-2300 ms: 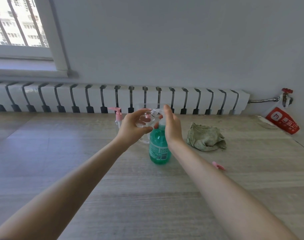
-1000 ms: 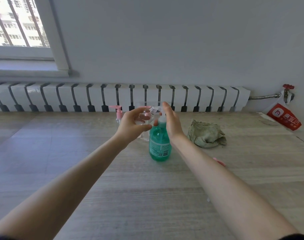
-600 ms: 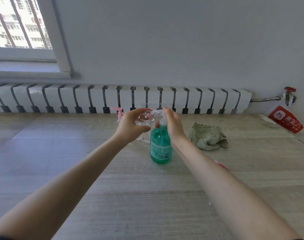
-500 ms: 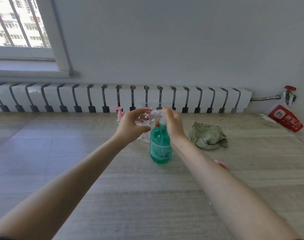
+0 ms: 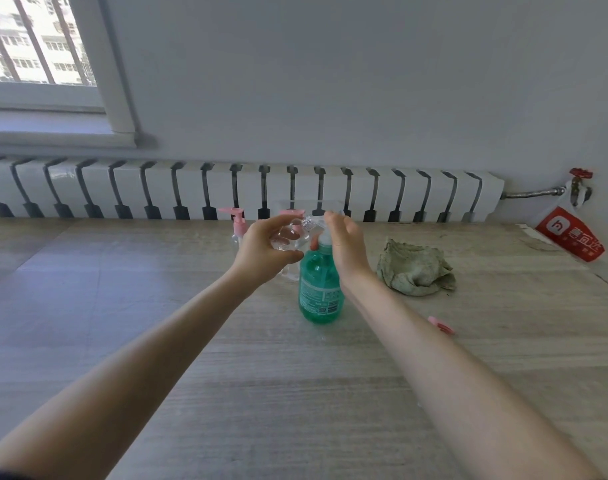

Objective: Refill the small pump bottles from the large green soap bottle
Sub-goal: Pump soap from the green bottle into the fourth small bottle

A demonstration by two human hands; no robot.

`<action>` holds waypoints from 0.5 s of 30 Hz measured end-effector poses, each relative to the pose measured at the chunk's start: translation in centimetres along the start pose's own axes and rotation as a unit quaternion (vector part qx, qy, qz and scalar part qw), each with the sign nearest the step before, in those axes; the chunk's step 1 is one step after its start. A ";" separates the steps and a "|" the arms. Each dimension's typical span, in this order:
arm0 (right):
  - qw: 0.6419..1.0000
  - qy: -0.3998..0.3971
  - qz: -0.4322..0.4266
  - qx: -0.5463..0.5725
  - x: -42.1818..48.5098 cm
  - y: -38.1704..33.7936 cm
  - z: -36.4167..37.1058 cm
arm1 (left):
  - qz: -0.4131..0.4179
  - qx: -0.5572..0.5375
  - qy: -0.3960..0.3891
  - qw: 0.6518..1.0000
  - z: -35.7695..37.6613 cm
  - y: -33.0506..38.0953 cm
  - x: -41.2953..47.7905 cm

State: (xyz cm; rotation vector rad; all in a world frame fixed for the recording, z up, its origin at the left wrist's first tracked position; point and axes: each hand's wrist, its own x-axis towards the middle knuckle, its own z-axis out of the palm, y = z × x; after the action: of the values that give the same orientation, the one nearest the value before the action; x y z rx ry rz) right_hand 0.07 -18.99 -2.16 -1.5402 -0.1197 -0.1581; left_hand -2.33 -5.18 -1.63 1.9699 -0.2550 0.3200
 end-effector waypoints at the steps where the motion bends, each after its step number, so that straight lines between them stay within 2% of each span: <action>1: 1.000 -0.006 -0.003 -0.001 -0.1 -0.1 -0.1 | -0.003 -0.005 0.000 1.000 0.0 0.1 0.0; 9: 0.998 -0.060 0.009 0.016 -0.6 -1.5 -0.4 | -0.023 -0.040 0.004 0.999 0.0 0.6 -0.1; 15: 0.998 -0.054 0.012 -0.002 -0.5 -1.4 -0.5 | -0.025 -0.042 0.000 0.999 -0.2 0.7 0.0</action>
State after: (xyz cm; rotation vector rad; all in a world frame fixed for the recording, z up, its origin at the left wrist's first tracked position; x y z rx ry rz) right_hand -0.63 -19.48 -0.86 -1.5542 -0.1869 -0.0565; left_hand -2.60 -5.29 -0.96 1.8892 -0.2155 0.2739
